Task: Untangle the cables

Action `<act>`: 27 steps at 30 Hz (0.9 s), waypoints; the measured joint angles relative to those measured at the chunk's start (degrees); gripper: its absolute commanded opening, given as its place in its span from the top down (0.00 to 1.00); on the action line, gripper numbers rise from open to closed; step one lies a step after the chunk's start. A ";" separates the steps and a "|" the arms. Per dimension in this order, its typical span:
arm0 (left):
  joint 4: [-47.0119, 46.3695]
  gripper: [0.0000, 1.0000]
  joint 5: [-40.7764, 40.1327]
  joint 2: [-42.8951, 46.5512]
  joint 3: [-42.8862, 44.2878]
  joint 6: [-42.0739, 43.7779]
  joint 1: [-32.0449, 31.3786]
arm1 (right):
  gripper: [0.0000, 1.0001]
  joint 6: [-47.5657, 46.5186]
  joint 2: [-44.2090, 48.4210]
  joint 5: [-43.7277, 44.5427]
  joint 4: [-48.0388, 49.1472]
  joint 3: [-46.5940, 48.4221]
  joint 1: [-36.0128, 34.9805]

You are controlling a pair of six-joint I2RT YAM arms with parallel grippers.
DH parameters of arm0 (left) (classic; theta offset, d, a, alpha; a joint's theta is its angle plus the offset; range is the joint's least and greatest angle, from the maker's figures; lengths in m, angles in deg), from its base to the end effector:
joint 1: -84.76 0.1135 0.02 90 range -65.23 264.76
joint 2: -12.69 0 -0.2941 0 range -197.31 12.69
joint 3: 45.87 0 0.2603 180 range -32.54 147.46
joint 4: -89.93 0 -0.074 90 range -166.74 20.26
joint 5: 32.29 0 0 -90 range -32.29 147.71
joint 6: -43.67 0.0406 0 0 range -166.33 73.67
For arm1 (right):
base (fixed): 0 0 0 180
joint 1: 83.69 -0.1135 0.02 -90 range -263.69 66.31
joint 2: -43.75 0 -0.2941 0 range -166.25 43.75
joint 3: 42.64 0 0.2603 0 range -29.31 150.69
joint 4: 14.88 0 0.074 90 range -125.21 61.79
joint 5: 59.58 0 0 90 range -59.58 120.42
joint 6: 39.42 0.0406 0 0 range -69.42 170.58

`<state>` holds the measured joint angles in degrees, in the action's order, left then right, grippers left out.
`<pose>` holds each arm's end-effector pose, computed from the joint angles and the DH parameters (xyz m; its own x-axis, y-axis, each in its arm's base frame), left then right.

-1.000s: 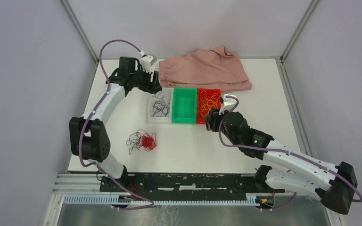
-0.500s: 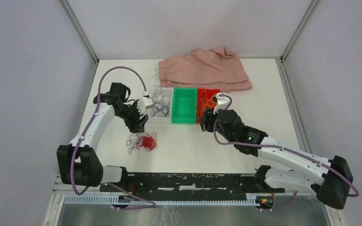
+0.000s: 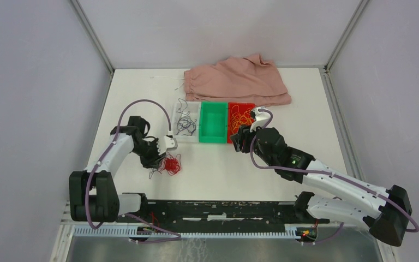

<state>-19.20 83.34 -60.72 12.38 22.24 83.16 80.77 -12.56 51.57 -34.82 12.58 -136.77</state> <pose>0.1944 -0.0230 0.2169 -0.3130 0.8483 -0.4270 0.9484 0.3031 -0.0932 0.1448 0.1683 0.3131 -0.4595 0.1691 -0.8719 -0.3612 0.8612 0.3575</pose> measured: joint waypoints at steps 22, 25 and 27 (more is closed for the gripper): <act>0.39 0.97 5.31 13.03 13.22 2.86 -2.51 | 0.37 0.24 -4.17 -6.45 3.37 2.19 0.00; 0.61 0.97 11.15 16.13 18.78 -0.48 -4.79 | 0.30 0.17 -7.63 -10.93 7.13 4.07 -0.02; 0.63 0.97 15.34 18.75 21.20 -3.21 -6.32 | 0.27 -0.17 -10.19 -13.84 10.29 5.29 -0.13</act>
<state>-18.57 98.68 -41.96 33.58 19.03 76.84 80.60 -22.75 37.73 -24.52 17.87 -136.90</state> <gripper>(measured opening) 0.045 0.686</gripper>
